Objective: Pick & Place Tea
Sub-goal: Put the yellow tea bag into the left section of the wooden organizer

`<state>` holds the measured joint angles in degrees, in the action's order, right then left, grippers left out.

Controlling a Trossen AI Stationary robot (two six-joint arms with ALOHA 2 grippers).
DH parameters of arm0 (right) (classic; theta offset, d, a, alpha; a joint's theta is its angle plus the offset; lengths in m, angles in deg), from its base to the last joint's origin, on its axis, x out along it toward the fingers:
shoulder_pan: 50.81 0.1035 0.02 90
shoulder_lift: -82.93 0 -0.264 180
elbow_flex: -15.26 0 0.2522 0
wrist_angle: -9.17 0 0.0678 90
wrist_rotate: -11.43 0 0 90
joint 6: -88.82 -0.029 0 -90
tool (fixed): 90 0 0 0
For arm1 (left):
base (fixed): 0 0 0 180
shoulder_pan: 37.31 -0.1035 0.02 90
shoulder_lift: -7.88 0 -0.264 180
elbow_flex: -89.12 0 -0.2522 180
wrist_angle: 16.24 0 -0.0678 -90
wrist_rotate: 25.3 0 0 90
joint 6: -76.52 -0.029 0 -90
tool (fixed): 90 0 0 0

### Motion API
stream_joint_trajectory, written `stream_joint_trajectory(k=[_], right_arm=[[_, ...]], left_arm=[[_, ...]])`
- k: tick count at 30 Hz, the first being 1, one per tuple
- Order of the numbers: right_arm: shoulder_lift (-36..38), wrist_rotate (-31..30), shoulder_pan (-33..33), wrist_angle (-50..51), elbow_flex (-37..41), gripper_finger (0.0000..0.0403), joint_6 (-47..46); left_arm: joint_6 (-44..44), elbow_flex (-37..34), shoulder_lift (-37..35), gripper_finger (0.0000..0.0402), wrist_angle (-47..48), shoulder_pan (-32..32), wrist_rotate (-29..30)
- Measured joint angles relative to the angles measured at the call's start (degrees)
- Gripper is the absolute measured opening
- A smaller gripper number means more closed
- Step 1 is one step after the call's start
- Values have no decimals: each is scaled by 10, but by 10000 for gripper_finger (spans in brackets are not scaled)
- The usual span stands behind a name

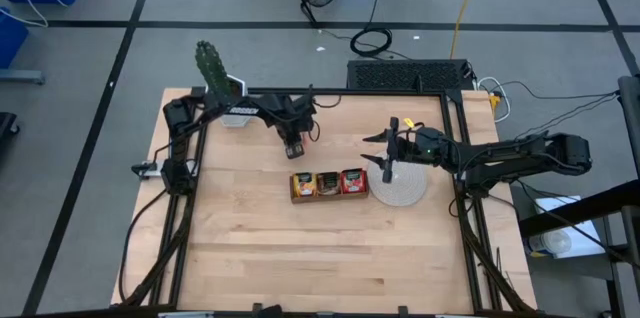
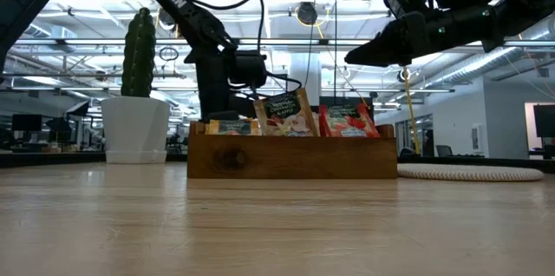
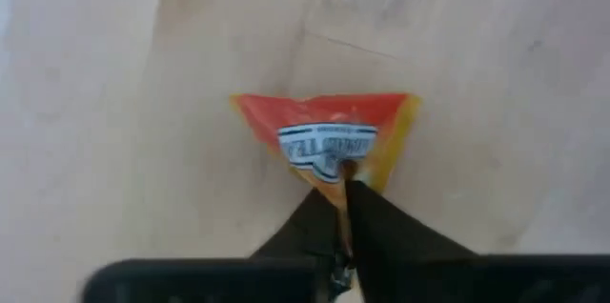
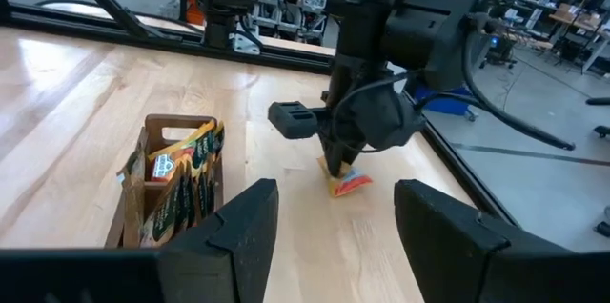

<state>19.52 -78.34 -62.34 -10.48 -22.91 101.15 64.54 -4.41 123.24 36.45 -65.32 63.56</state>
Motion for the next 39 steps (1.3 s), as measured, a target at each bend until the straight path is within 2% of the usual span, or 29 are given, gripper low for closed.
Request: stream_joint_trajectory(k=[1,4,8,11,15,18,23,28,35,39], right_arm=[[0,0,0,0,0,196,-5],[0,0,0,1,0,196,-19],[-9,2,0,-8,0,196,-40],[-28,36,0,-42,0,196,-60],[-78,98,0,-129,0,196,-96],[-129,122,0,-214,-1,196,-127],[-200,120,-2,-301,-1,196,-158],[-243,120,-2,-345,-10,196,-186],[-246,124,-2,-342,-32,196,-187],[-246,153,-3,-325,-53,196,-188]], left_arm=[[-1,-1,-3,20,0,3,14],[-3,-3,-22,10,8,16,81],[-39,-7,-71,5,20,67,228],[-76,-3,-113,4,-16,123,347],[-131,-4,-135,3,-110,198,418],[-176,-3,-139,2,-182,252,462],[-204,-3,-138,2,-262,306,495],[-212,-2,-138,2,-286,336,507],[-203,-1,-127,1,-301,357,500],[-203,-2,-115,1,-310,367,494]])
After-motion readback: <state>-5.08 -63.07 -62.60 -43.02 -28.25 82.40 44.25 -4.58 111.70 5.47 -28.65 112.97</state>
